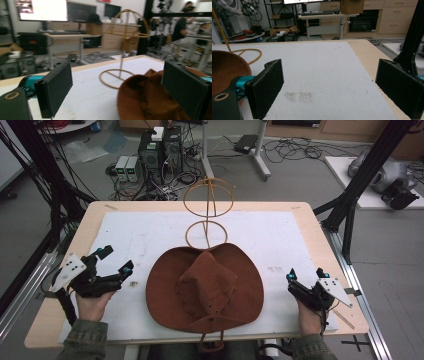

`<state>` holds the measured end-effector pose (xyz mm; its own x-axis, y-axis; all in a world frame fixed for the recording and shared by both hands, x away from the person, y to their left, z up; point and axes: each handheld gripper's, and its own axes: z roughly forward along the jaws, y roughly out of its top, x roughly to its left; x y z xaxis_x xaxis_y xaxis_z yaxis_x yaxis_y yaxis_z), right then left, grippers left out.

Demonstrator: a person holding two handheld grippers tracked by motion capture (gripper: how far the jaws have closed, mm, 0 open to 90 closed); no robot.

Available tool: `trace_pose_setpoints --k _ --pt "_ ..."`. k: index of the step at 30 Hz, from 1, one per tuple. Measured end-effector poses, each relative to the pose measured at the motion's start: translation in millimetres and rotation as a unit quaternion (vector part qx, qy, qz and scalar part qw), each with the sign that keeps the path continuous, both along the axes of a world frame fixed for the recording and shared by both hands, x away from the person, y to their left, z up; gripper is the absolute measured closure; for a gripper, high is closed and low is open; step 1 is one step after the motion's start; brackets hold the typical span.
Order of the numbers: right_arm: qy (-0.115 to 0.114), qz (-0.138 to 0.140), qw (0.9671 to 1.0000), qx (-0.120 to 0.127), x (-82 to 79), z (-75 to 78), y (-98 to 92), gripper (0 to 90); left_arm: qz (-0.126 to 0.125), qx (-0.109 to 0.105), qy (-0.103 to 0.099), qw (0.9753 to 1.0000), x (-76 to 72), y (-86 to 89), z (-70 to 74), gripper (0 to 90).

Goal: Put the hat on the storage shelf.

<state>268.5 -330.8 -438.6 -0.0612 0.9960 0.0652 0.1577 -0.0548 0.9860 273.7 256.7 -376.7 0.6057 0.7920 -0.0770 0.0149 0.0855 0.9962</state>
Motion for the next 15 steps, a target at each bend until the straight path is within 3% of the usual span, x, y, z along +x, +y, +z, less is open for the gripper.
trace_pose_setpoints --k 5,8,11,15 --pt "0.002 0.0 1.0 0.001 -0.8 0.2 -0.7 7.2 -0.038 0.023 0.002 0.999 7.9 -22.9 6.1 10.5" --pt "0.002 0.0 1.0 0.002 -0.7 0.1 -1.1 7.2 -0.067 0.044 0.011 0.9967 11.8 -39.0 6.3 10.5" --pt "0.002 0.002 1.0 0.003 -0.8 0.3 -0.9 7.2 -0.107 0.078 0.028 0.9908 16.0 -55.4 3.9 10.5" --pt "0.0 0.004 1.0 0.003 -0.7 0.4 -0.6 7.2 -0.154 0.114 0.064 0.9794 24.8 -70.2 -3.1 10.5"
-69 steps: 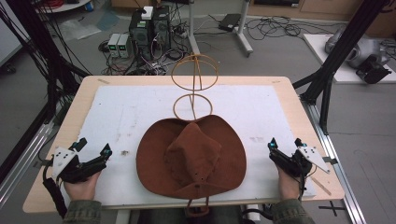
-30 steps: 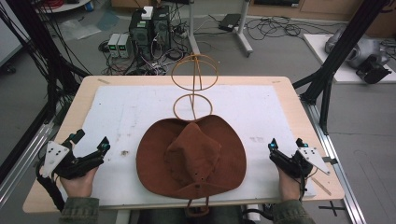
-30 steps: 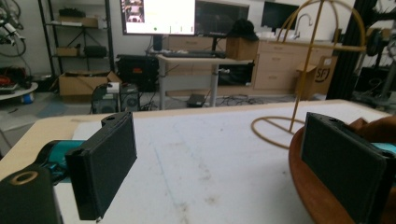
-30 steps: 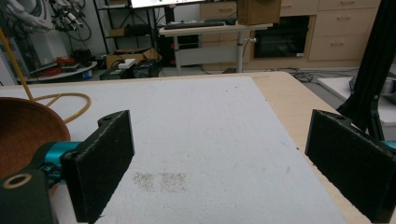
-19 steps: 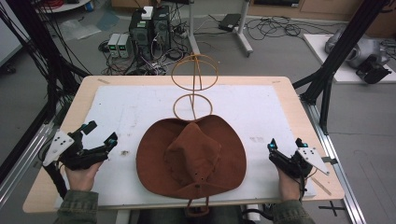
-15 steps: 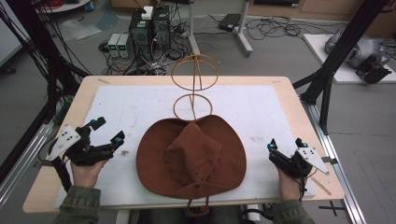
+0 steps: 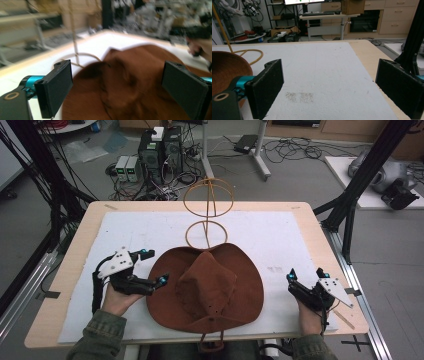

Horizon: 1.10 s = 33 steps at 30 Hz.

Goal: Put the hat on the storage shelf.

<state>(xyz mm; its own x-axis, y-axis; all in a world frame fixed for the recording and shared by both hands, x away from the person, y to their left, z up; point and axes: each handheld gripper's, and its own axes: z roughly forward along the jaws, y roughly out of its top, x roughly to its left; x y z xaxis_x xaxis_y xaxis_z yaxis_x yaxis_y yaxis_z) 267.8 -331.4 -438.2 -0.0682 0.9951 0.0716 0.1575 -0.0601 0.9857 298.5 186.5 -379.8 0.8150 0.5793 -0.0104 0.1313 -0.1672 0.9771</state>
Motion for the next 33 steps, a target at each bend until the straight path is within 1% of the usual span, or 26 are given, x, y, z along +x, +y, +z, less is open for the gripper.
trace_pose_setpoints --k 1,2,3,4,6,7,8,11,15,17,20,21,22,23,24,26,31,32,33 --pt "0.001 0.001 1.0 0.0 -0.1 0.1 0.1 7.2 -0.006 0.006 0.006 0.9999 1.6 -2.5 -1.4 10.5" --pt "0.001 0.002 1.0 -0.001 0.2 0.0 -0.2 7.2 -0.006 0.006 0.006 0.9999 1.6 -2.5 -1.4 10.5" --pt "0.0 0.001 1.0 -0.001 0.5 -0.2 0.0 7.3 -0.017 0.023 0.015 0.9995 5.6 -8.7 -5.0 10.5" --pt "0.0 0.002 1.0 -0.002 0.7 -0.2 0.0 7.2 -0.02 0.027 0.017 0.9993 6.8 -11.3 -6.2 10.5" --pt "-0.001 0.002 1.0 -0.001 0.8 -0.1 0.0 7.2 -0.022 0.028 0.019 0.9992 8.1 -13.7 -7.3 10.6" --pt "-0.002 0.002 1.0 -0.002 1.0 -0.2 0.1 7.2 -0.026 0.035 0.022 0.9988 10.1 -18.6 -9.0 10.6" --pt "-0.002 0.003 1.0 -0.002 1.1 -0.2 0.0 7.2 -0.026 0.035 0.022 0.9988 10.1 -18.6 -9.0 10.6" --pt "-0.001 0.003 1.0 -0.002 1.2 -0.2 0.0 7.2 -0.039 0.049 0.025 0.9977 12.5 -29.6 -11.2 10.7" --pt "0.0 0.004 1.0 -0.002 1.2 -0.1 0.2 7.2 -0.052 0.054 0.026 0.9969 12.9 -41.2 -14.9 10.9" --pt "-0.001 0.005 1.0 -0.001 1.1 0.0 0.3 7.2 -0.058 0.06 0.03 0.996 13.8 -47.4 -18.4 10.9" --pt "-0.002 0.005 1.0 0.0 1.1 0.0 0.1 7.2 -0.063 0.085 0.04 0.9936 15.9 -56.9 -25.9 10.9" --pt "-0.001 0.005 1.0 0.003 1.0 0.2 0.0 7.2 -0.063 0.085 0.04 0.9936 15.9 -56.9 -25.9 10.9" --pt "-0.002 0.005 1.0 0.004 1.0 0.0 -0.2 7.2 -0.067 0.098 0.043 0.9921 17.8 -59.5 -28.9 10.9" --pt "-0.001 0.005 1.0 0.005 1.0 0.2 -0.3 7.2 -0.064 0.093 0.046 0.9926 18.2 -61.3 -30.3 10.9" --pt "-0.001 0.005 1.0 0.005 1.0 0.2 -0.3 7.2 -0.064 0.093 0.046 0.9926 18.2 -61.3 -30.3 10.9" --pt "-0.001 0.005 1.0 0.005 1.2 0.0 -1.7 7.2 -0.067 0.08 0.048 0.9934 19.9 -66.1 -32.8 11.3" --pt "-0.002 0.005 0.9999 0.009 1.0 0.1 -1.8 7.2 -0.072 0.085 0.052 0.9924 21.6 -73.6 -39.4 12.5" --pt "-0.001 0.005 0.9999 0.01 1.0 0.2 -1.7 7.2 -0.072 0.085 0.052 0.9924 21.6 -73.6 -39.4 14.3" --pt "-0.002 0.005 0.9999 0.009 1.1 0.2 -2.0 7.2 -0.069 0.087 0.047 0.9927 21.2 -75.3 -40.6 18.6"
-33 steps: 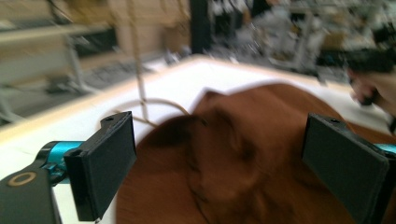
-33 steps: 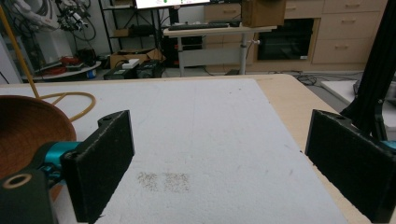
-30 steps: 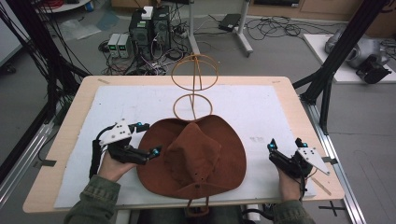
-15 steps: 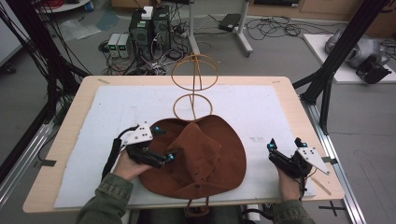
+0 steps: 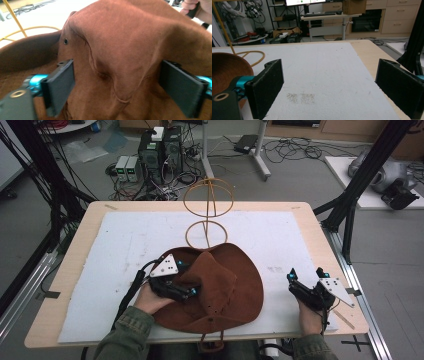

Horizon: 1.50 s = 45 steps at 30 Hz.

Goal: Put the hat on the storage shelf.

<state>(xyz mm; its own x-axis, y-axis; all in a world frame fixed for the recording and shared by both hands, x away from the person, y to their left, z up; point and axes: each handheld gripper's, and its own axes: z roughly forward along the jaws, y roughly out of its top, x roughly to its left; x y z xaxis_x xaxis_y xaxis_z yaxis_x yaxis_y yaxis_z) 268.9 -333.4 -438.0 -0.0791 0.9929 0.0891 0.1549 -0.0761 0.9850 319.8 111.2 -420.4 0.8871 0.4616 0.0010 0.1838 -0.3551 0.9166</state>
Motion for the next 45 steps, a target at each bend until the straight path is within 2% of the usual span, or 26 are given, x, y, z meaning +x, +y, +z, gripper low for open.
trace_pose_setpoints --k 1,2,3,4,5,6,7,10,13,16,19,22,23,26,28,31,32,33,35,39,44,45 --pt "0.001 0.0 1.0 0.001 0.1 -0.1 0.0 7.2 -0.005 0.007 -0.014 0.9999 -1.5 -1.7 -0.8 26.3" --pt "0.001 0.0 1.0 0.002 0.0 -0.1 0.1 7.2 -0.013 0.009 -0.017 0.9997 -2.7 -2.6 -0.8 34.6" --pt "-0.002 0.0 1.0 -0.002 0.3 -0.1 -0.6 7.2 -0.021 0.02 -0.021 0.9993 -4.6 -3.0 -0.4 46.9" --pt "-0.002 0.0 1.0 -0.002 0.3 -0.1 -0.6 7.2 -0.021 0.02 -0.021 0.9993 -4.6 -3.0 -0.4 60.1" --pt "0.001 0.0 1.0 0.002 0.0 -0.2 0.0 7.2 -0.025 0.033 -0.035 0.9985 -8.8 -5.2 0.3 73.2" --pt "-0.001 0.001 1.0 -0.002 0.3 -0.1 -0.7 7.2 -0.024 0.035 -0.043 0.9982 -10.5 -5.8 0.6 81.4" --pt "0.002 0.0 1.0 0.001 0.1 -0.2 -0.3 7.2 -0.026 0.038 -0.049 0.9977 -11.2 -4.8 1.0 85.6" --pt "0.003 0.0 1.0 0.0 0.2 -0.2 0.0 7.3 -0.02 0.032 -0.055 0.9978 -13.7 -3.6 1.9 87.1" --pt "0.003 -0.001 1.0 -0.001 0.3 -0.3 -0.1 7.2 -0.015 0.025 -0.051 0.9983 -15.3 -2.9 2.6 87.4" --pt "0.003 -0.001 1.0 0.0 0.5 -0.7 -0.5 7.2 -0.036 -0.001 -0.046 0.9983 -19.4 0.1 7.1 87.7" --pt "0.004 -0.001 1.0 -0.002 1.0 -0.9 -0.7 7.2 -0.05 -0.013 -0.038 0.998 -20.6 2.6 9.8 87.7" --pt "0.006 0.0 1.0 -0.001 0.8 -0.9 -0.4 7.2 -0.055 -0.03 -0.037 0.9973 -21.3 6.4 13.3 87.6" --pt "0.006 0.0 1.0 -0.001 0.8 -0.9 -0.4 7.2 -0.055 -0.03 -0.037 0.9973 -21.3 6.4 13.3 87.6" --pt "0.007 -0.001 1.0 -0.001 0.9 -1.2 -0.6 7.2 -0.054 -0.064 -0.039 0.9957 -20.9 15.3 19.7 87.6" --pt "0.007 -0.001 1.0 0.001 1.2 -1.4 -0.7 7.2 -0.052 -0.087 -0.043 0.994 -21.8 20.0 23.8 87.6" --pt "0.007 -0.001 1.0 0.0 1.0 -1.4 -0.7 7.2 -0.046 -0.121 -0.053 0.9901 -22.4 26.3 31.2 87.6" --pt "0.007 -0.001 1.0 0.0 1.0 -1.4 -0.7 7.2 -0.046 -0.121 -0.053 0.9901 -22.4 26.3 31.2 87.6" --pt "0.008 0.0 1.0 0.0 0.8 -1.5 -0.7 7.2 -0.043 -0.139 -0.062 0.9874 -22.1 30.9 37.5 87.6" --pt "0.008 0.0 1.0 0.0 0.8 -1.3 -0.7 7.2 -0.038 -0.154 -0.076 0.9844 -23.2 34.8 45.5 87.6" --pt "0.01 0.002 0.9999 0.004 1.3 -1.8 -0.2 7.2 -0.027 -0.18 -0.116 0.9764 -28.8 38.4 65.8 87.6" --pt "0.009 0.005 0.9999 0.001 2.0 -1.9 1.0 7.2 -0.022 -0.218 -0.14 0.9655 -26.7 43.4 92.1 87.5" --pt "0.008 0.005 1.0 0.002 1.9 -1.9 1.3 7.3 -0.022 -0.218 -0.14 0.9655 -26.7 43.4 92.1 87.6"
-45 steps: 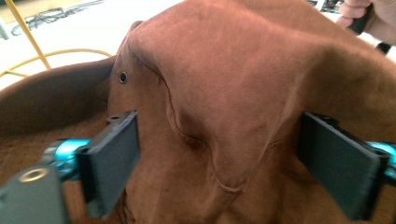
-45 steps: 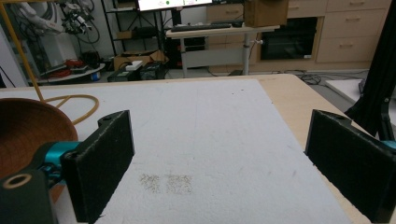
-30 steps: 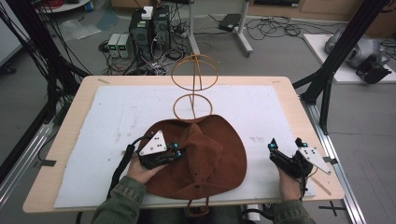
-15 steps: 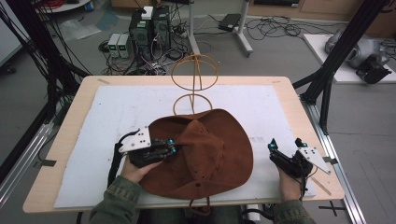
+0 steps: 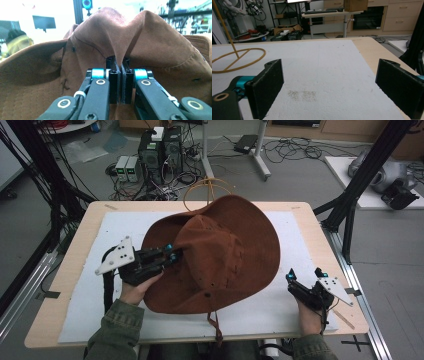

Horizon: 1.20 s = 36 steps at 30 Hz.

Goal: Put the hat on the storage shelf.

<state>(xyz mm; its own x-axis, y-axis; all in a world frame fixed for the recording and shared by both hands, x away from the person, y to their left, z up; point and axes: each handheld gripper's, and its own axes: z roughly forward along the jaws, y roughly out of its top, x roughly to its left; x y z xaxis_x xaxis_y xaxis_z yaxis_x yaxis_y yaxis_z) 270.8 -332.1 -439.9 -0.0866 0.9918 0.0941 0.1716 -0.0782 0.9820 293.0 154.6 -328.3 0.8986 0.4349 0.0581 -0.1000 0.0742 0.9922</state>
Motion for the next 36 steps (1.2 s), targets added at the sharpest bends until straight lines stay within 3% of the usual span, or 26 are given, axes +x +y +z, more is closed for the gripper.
trace_pose_setpoints --k 3,8,16,24,33,36 --pt "0.001 0.0 1.0 0.001 -0.3 -0.1 -0.4 7.3 0.003 -0.02 -0.013 0.9997 5.1 3.4 17.9 87.5" --pt "0.001 -0.001 1.0 0.001 0.1 -0.1 -1.5 7.3 0.019 -0.032 -0.018 0.9991 15.3 5.0 32.0 87.5" --pt "0.004 0.001 1.0 0.003 0.2 -0.4 -0.9 7.2 0.051 -0.022 -0.023 0.9982 36.8 3.9 51.3 87.4" --pt "0.004 0.001 1.0 0.0 0.4 -0.5 -1.6 7.3 0.076 -0.012 -0.023 0.9968 71.4 -5.2 70.6 87.4" --pt "0.007 0.006 1.0 0.0 2.3 -1.5 -0.7 7.3 0.123 0.011 -0.012 0.9922 109.9 -23.8 78.5 87.4" --pt "0.009 0.008 0.9999 -0.002 2.9 -2.1 -0.6 7.3 0.148 0.012 -0.01 0.9889 123.4 -31.5 82.6 87.4"
